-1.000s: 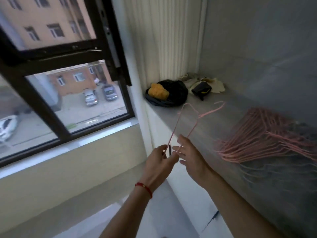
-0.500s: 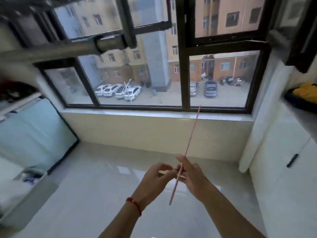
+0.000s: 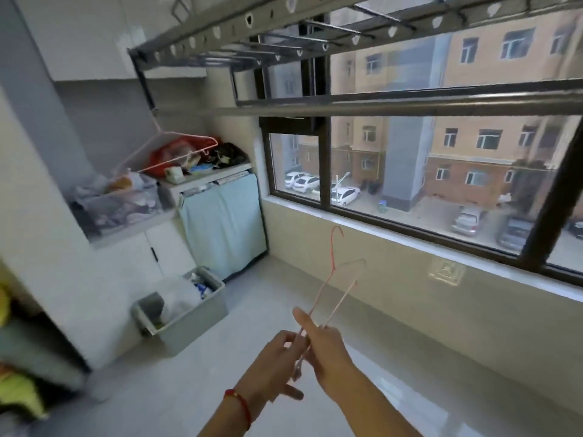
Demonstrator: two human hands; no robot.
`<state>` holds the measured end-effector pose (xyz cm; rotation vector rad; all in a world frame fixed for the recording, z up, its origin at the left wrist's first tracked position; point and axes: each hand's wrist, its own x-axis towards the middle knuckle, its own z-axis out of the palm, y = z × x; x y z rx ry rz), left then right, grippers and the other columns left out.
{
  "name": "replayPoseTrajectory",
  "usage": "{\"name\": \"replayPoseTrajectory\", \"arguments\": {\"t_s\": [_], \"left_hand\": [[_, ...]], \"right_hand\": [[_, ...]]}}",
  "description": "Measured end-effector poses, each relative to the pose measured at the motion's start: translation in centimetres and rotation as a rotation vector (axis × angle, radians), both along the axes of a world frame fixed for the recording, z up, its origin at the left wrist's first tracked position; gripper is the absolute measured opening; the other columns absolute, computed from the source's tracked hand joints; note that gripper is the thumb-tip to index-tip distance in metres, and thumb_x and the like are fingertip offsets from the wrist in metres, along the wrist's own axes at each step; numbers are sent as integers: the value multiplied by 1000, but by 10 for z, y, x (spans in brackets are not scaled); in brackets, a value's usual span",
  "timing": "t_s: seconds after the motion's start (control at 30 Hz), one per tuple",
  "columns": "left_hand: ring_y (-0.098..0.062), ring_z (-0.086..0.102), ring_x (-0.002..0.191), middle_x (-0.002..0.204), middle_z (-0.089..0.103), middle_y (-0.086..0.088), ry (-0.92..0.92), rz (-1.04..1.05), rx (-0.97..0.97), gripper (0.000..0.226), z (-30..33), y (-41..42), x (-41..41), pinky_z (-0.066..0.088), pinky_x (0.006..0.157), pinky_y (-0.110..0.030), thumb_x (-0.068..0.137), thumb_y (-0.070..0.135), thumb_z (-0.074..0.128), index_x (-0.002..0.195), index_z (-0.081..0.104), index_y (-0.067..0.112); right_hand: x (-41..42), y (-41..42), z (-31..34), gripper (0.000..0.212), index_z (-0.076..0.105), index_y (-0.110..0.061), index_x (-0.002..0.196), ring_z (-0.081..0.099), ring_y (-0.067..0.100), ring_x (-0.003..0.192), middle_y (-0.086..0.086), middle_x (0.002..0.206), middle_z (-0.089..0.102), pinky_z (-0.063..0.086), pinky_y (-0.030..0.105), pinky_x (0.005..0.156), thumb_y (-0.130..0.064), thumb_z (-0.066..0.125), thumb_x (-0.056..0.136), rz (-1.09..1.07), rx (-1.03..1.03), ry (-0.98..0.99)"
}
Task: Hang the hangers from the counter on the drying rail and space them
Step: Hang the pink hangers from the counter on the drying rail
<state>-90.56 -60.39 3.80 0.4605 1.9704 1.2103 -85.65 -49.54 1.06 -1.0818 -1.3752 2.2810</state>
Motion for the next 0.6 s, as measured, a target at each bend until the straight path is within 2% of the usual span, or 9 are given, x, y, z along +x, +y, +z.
{"name": "replayPoseTrajectory", "arguments": {"t_s": [0.07,0.13,0.27,0.33,0.4,0.43,0.5,0.6], "left_hand": [[-22,66,93,110,68,-7,104,2,-2,42,1,-16,-37,65,74,-39,102,58,40,114,60,23],[-20,68,98,106,71,-5,166,-2,45,45,8,-28,-70,64,75,-38,104,57,35,115,61,22],[-10,70,87,96,74,0,195,58,150,54,28,-42,-144,61,70,-33,101,62,34,113,67,21],[-14,70,83,87,75,2,163,125,216,51,39,-45,-188,62,69,-35,102,60,34,110,68,22],[-22,68,79,81,72,-7,157,191,270,45,54,-48,-235,62,67,-43,103,57,38,115,59,19],[-24,66,76,79,70,-12,182,211,281,44,61,-50,-259,60,64,-43,104,55,38,117,54,16],[-23,63,69,76,67,-13,260,229,261,39,79,-52,-303,55,61,-40,107,47,36,116,46,10],[-25,61,69,78,69,-18,303,263,252,39,108,-55,-363,51,57,-39,108,44,36,114,43,6]], "right_hand": [[-43,-16,7,126,52,-3,132,73,27,95,14,110,72,55,47,96,-78,86,37,53,39,-6],[-83,-27,17,128,49,-6,135,73,24,86,10,104,71,58,45,88,-83,82,38,91,76,-15],[-160,-33,34,121,47,-13,137,72,27,93,9,109,72,60,48,85,-89,72,46,174,117,56],[-199,-31,47,94,54,-16,130,74,25,93,9,105,75,61,50,84,-79,73,64,241,111,125],[-239,-24,61,49,64,-21,117,72,22,97,6,102,74,60,47,87,-60,64,87,289,142,178],[-260,-19,66,37,66,-21,113,70,20,98,5,103,73,58,43,86,-52,59,94,308,166,174],[-302,-6,76,29,65,-19,112,66,19,99,6,110,69,54,36,82,-42,56,98,306,202,171],[-361,3,93,24,66,-17,113,64,21,107,7,115,68,53,39,91,-32,58,96,277,187,224]]}}
